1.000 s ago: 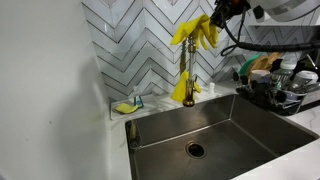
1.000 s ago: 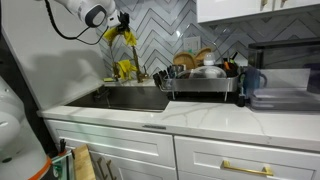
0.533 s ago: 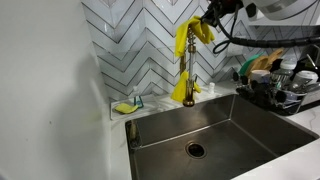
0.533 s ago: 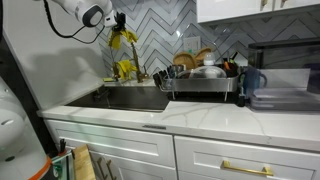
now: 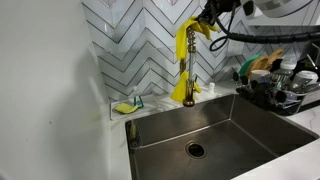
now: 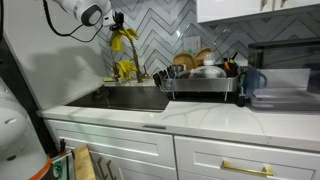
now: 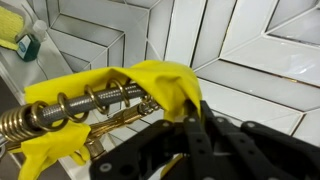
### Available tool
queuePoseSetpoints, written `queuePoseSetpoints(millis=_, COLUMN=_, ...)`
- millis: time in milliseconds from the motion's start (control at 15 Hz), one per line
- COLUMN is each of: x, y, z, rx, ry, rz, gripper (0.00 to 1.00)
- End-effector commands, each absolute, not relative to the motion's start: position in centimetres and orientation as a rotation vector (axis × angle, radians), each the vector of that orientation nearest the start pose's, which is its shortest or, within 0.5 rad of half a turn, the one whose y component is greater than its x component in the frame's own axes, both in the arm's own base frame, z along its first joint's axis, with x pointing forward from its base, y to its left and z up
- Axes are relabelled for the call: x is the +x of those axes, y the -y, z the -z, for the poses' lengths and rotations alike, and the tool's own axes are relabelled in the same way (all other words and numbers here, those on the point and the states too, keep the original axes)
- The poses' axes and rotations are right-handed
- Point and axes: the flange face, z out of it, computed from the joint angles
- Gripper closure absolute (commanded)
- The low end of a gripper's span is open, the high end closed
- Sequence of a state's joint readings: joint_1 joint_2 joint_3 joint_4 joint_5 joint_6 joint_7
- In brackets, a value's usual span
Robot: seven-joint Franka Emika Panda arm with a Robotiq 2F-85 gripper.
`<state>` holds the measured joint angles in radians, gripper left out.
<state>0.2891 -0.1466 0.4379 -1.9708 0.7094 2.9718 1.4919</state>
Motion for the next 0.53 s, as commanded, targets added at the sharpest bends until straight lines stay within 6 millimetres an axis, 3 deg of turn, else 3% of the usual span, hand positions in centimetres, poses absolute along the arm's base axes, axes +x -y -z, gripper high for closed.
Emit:
queuePoseSetpoints(millis=0, x=43.9, y=-35.0, z=-65.1, rx=-1.55, ry=-1.286, rz=0.07, gripper=0.59)
queuePoseSetpoints(millis=467, x=44.5, y=-33.7, z=-64.5, rx=-1.564, ry=-1.372, rz=0.02, gripper=0.06)
